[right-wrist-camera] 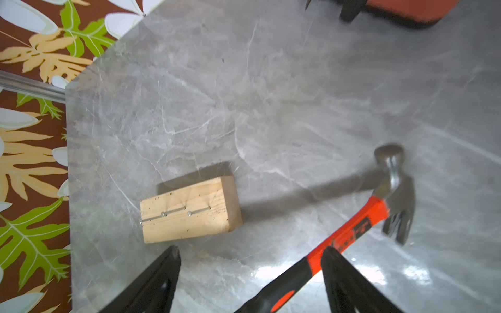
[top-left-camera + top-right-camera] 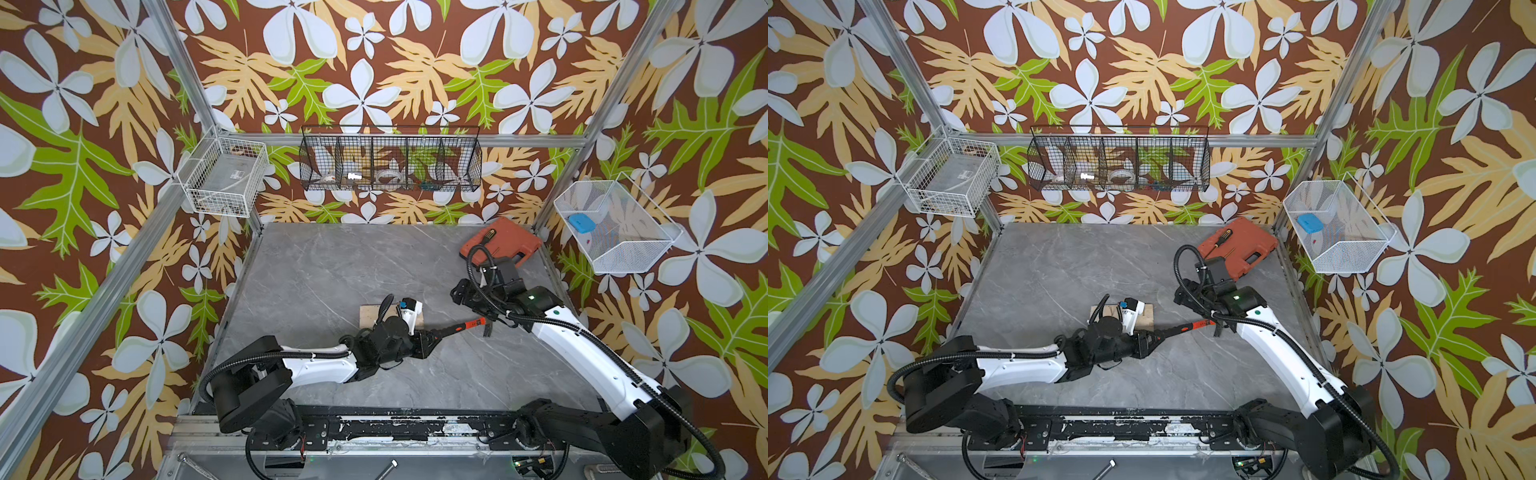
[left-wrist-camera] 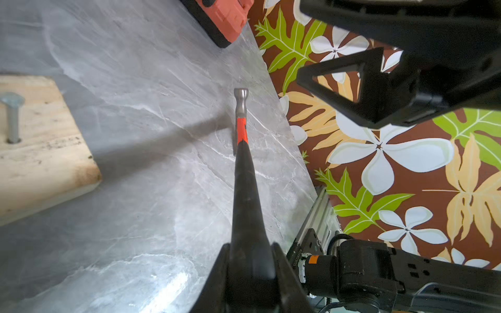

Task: Use a claw hammer to pull out a nail
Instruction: Pick up the hammer at the center of the board.

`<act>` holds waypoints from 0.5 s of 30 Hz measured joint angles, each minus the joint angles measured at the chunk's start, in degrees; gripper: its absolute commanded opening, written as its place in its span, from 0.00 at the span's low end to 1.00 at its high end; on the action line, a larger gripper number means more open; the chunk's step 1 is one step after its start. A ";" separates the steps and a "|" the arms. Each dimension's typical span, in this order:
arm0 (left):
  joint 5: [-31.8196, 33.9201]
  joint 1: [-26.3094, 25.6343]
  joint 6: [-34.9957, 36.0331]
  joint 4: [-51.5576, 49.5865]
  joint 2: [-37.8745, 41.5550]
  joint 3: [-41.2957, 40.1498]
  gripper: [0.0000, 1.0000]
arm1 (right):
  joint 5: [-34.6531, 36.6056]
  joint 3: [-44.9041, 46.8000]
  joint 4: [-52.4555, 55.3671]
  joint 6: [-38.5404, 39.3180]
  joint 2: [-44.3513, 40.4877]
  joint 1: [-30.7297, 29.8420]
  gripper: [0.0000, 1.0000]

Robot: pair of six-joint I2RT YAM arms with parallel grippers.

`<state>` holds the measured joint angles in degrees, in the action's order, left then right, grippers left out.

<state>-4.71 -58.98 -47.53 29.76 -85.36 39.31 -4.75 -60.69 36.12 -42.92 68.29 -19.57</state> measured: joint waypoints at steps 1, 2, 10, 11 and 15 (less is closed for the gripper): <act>0.13 0.00 0.85 -0.57 0.31 0.24 0.09 | 0.02 -0.61 0.00 2.12 -0.44 0.81 0.83; 0.13 -0.02 1.70 -1.14 0.63 0.46 0.09 | -0.48 -1.51 -0.04 4.74 -0.76 1.18 0.83; 0.98 -0.07 8.13 -6.01 3.50 1.86 0.06 | -9.01 -1.99 -7.37 23.28 -6.62 1.53 0.74; 1.27 -0.07 9.18 -6.93 4.07 2.19 0.06 | -9.88 -1.60 -8.22 26.21 -7.43 1.53 0.74; 2.01 -0.09 13.53 -9.88 6.67 2.43 0.04 | -15.34 1.86 -11.45 38.75 -9.84 1.53 0.68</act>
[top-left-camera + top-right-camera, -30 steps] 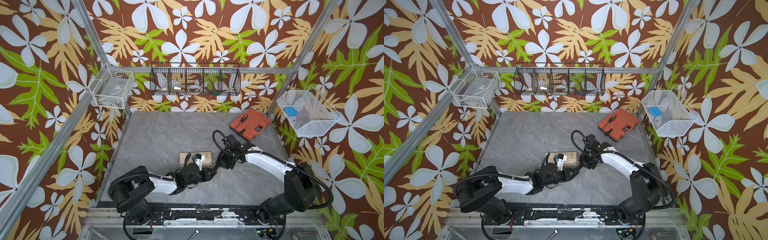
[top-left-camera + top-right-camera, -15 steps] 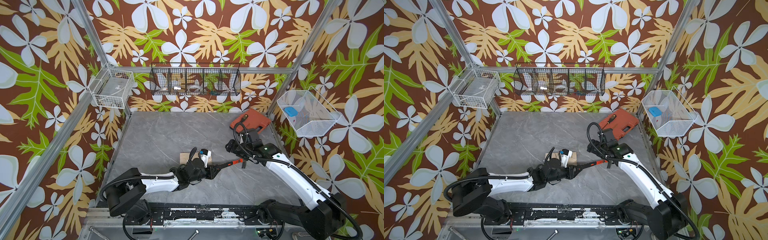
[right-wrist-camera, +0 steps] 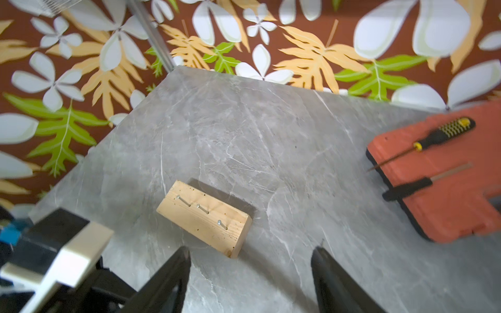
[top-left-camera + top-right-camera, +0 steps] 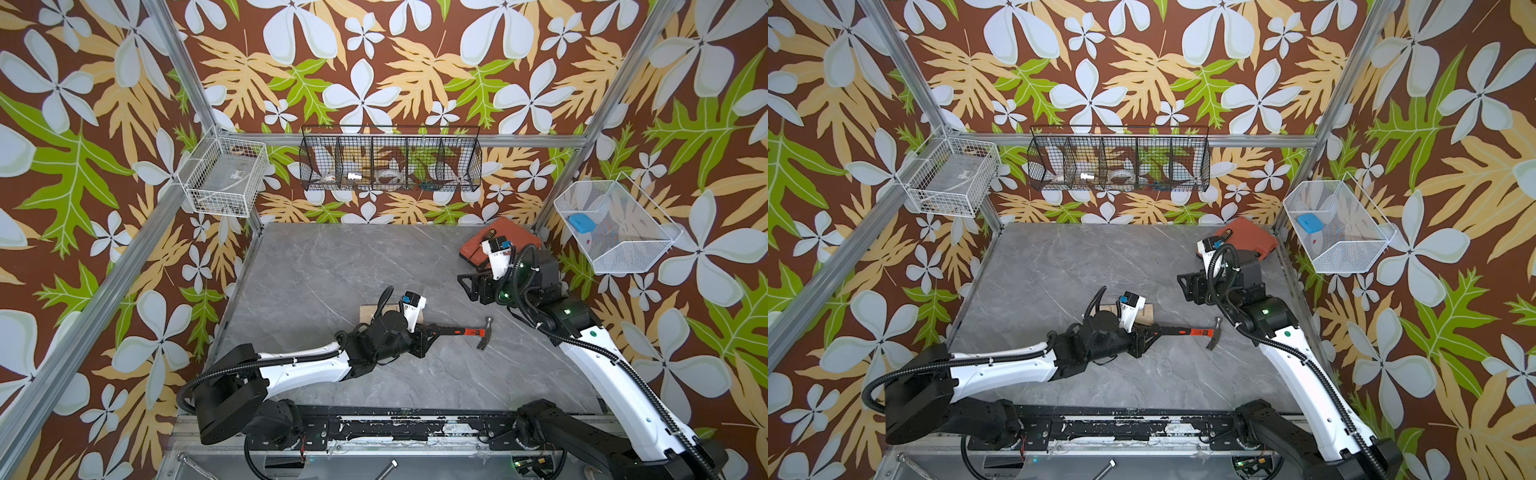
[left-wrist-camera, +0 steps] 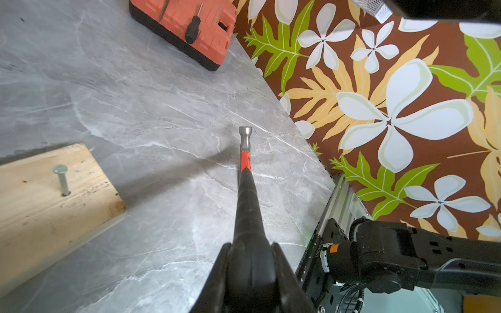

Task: Use a claw hammer to pull out a nail
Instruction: Pick up the hammer at the center of the board.

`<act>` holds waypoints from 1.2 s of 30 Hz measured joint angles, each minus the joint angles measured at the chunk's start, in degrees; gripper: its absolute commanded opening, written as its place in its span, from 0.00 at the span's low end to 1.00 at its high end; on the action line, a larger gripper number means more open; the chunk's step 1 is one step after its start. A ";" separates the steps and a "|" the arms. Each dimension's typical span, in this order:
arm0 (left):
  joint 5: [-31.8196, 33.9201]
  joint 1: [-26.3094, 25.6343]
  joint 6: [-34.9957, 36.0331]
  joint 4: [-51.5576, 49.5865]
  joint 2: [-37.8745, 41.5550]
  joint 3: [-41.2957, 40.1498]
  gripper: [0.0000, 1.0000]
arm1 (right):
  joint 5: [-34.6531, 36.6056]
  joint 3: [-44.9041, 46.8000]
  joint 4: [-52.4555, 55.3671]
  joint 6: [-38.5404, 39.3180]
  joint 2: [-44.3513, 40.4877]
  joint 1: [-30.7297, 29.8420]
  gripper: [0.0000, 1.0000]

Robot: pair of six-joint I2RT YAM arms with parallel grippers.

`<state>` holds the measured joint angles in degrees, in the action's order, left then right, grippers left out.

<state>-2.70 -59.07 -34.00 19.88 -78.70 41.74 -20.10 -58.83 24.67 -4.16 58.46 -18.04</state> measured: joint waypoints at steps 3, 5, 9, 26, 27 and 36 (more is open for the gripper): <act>0.39 -0.02 3.21 -2.47 1.75 0.20 0.01 | -5.14 1.51 0.68 9.60 -0.02 0.00 0.67; 0.79 -0.09 5.40 -4.46 2.89 0.55 0.00 | -7.80 1.05 1.27 15.43 0.39 0.00 0.68; 1.42 -0.09 8.90 -8.31 4.39 1.73 0.00 | -11.34 -0.11 3.61 24.68 1.88 0.00 0.68; 1.68 2.62 22.23 -19.47 7.80 6.56 0.00 | -22.27 -1.22 16.44 50.18 9.18 -1.03 0.65; 1.25 2.67 22.67 -19.82 7.74 6.78 0.00 | -22.49 -0.63 15.93 50.77 9.25 -1.66 0.65; 0.07 2.67 26.49 -23.06 6.78 9.92 0.00 | -23.15 0.96 12.66 52.17 12.59 -5.22 0.57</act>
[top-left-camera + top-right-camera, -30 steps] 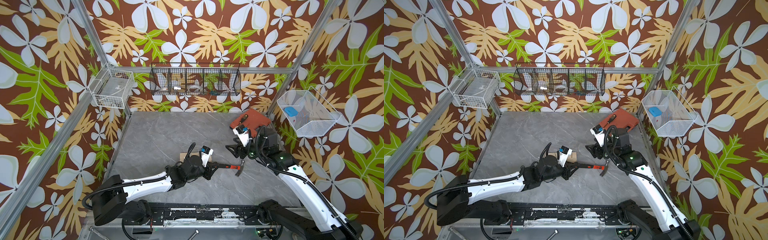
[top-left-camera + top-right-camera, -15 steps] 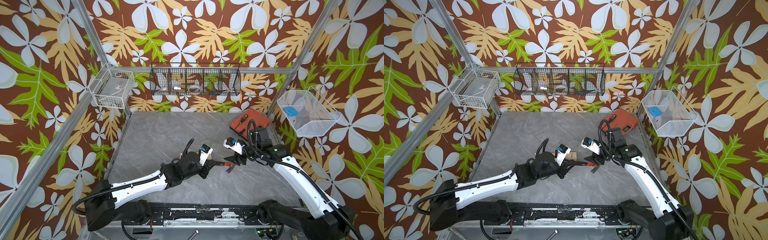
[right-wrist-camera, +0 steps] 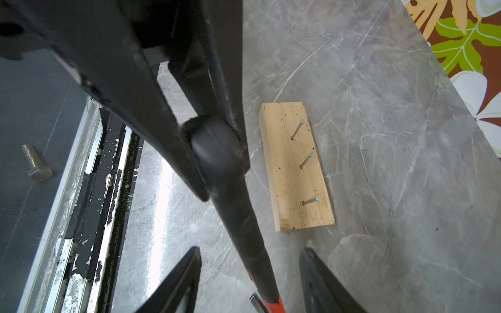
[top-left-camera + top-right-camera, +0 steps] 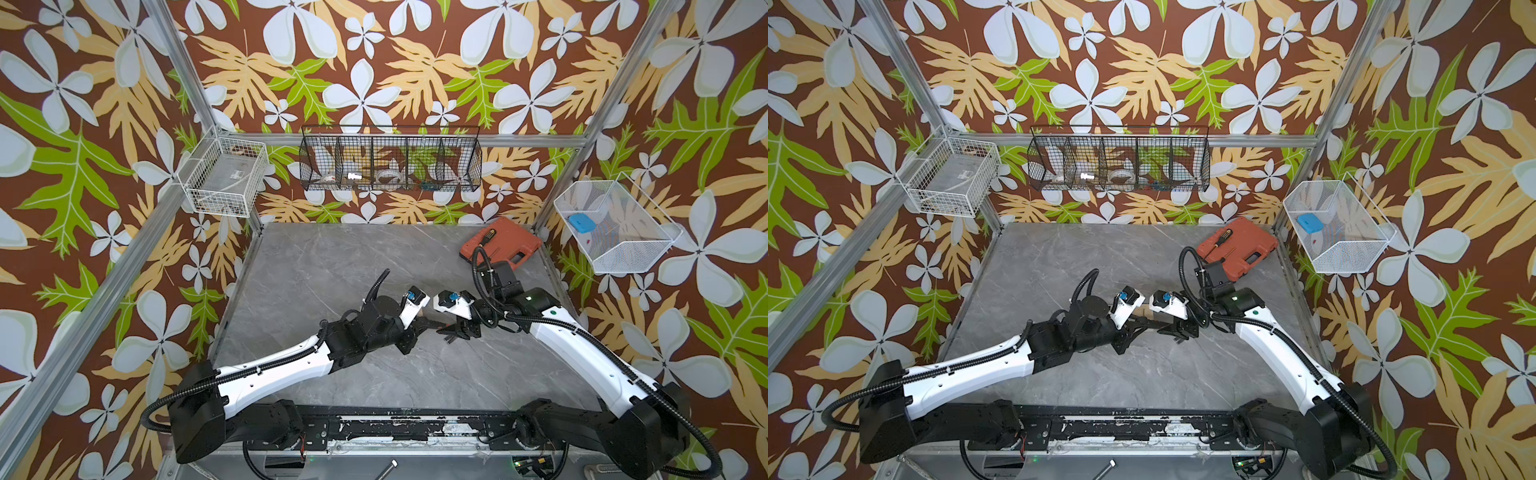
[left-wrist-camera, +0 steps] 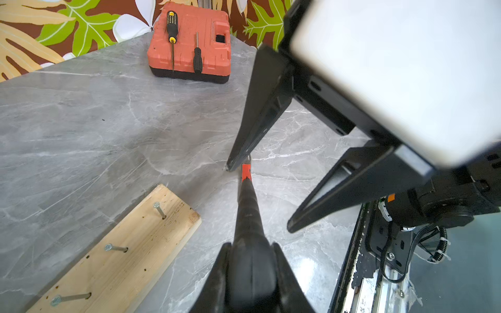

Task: Use a claw hammer to pull out a nail
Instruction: Pick up the hammer at the center of the board.

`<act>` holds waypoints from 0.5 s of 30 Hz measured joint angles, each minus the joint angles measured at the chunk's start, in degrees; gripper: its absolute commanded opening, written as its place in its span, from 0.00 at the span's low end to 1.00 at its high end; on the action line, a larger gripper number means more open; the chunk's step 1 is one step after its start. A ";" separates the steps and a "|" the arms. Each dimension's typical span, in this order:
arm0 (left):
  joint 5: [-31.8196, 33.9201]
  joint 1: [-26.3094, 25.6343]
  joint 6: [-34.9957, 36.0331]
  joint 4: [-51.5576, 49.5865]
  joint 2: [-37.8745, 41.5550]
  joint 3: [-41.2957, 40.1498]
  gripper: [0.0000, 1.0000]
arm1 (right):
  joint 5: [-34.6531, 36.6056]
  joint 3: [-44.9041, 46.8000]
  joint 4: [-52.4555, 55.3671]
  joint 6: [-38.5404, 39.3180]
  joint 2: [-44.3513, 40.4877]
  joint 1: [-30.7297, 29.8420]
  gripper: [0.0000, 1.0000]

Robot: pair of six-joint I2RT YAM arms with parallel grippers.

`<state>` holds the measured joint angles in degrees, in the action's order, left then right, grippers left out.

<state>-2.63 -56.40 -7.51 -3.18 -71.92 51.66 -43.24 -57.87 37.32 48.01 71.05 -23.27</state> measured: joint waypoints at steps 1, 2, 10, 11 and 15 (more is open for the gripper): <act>-0.28 0.00 0.11 -0.17 0.00 0.22 0.00 | -0.37 0.31 -0.66 0.02 0.07 -0.02 0.55; -0.42 0.00 0.13 -0.22 0.00 0.26 0.00 | -0.79 0.52 -1.16 0.00 0.20 -0.11 0.55; -1.51 0.00 1.81 -0.31 0.04 0.26 0.00 | -4.66 1.84 -4.17 0.02 1.44 -0.37 0.48; -1.62 0.00 2.03 -0.31 0.07 0.26 0.00 | -4.92 2.19 -4.63 0.00 1.38 -0.44 0.48; -2.60 0.42 2.97 -0.37 0.35 0.24 0.00 | -5.11 2.80 -5.70 0.00 1.29 -2.21 0.47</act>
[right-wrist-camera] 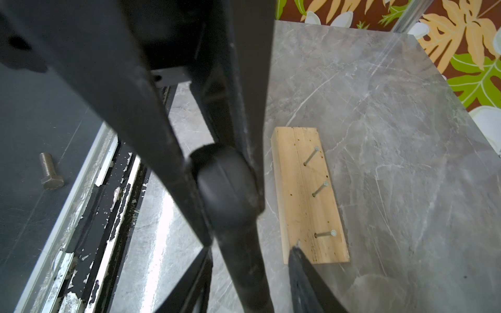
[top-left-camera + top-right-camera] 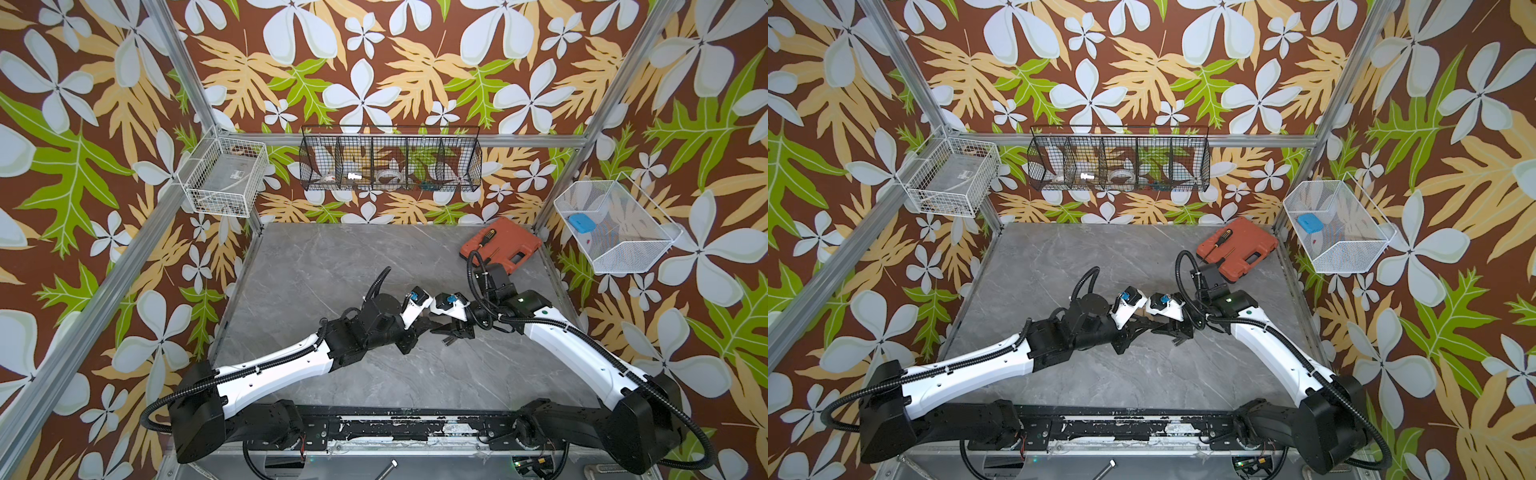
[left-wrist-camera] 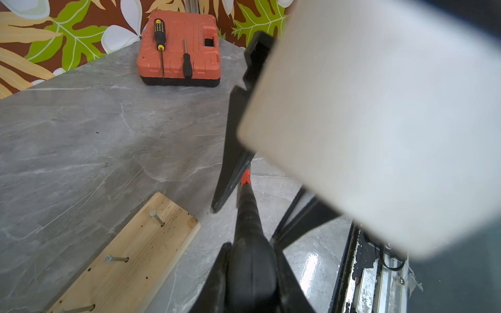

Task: Use a claw hammer to pull out a nail
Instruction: Pick up the hammer at the center of the board.

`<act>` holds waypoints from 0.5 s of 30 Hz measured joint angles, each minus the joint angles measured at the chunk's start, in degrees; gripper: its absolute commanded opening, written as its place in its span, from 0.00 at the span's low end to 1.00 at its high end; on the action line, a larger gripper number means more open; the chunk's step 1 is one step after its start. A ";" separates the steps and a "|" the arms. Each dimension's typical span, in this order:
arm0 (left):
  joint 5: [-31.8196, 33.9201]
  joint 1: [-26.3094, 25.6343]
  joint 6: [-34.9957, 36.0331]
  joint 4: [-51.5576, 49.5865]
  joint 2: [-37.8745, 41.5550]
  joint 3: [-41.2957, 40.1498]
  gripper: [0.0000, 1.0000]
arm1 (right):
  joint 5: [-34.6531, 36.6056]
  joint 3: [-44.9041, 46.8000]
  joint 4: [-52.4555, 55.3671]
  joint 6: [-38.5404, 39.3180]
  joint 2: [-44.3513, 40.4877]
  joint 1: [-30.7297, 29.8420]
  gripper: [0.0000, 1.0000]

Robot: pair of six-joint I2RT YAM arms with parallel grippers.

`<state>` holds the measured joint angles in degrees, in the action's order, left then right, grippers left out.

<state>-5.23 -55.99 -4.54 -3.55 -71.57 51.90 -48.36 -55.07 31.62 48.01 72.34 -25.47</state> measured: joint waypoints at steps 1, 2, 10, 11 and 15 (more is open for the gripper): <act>-0.37 0.13 0.07 0.02 0.11 -0.04 0.00 | 0.02 0.26 -0.46 0.04 0.07 -0.50 0.46; -0.83 0.35 0.07 0.11 0.28 -0.20 0.00 | 0.04 0.57 -0.79 0.07 0.13 -0.76 0.45; -3.10 1.11 0.52 0.39 1.14 -0.39 0.00 | 0.42 -0.22 -1.81 0.02 0.20 -1.90 0.37; -3.41 1.18 0.70 0.39 1.22 -0.33 0.00 | 0.39 -0.63 -2.01 0.02 0.09 -1.88 0.36; -4.02 1.53 1.84 -0.02 1.46 0.55 0.00 | 0.28 -1.36 -1.88 0.04 0.11 -2.29 0.32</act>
<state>-9.26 -54.46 -2.70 -3.57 -70.11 52.45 -48.07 -56.42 29.74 48.05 72.44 -27.77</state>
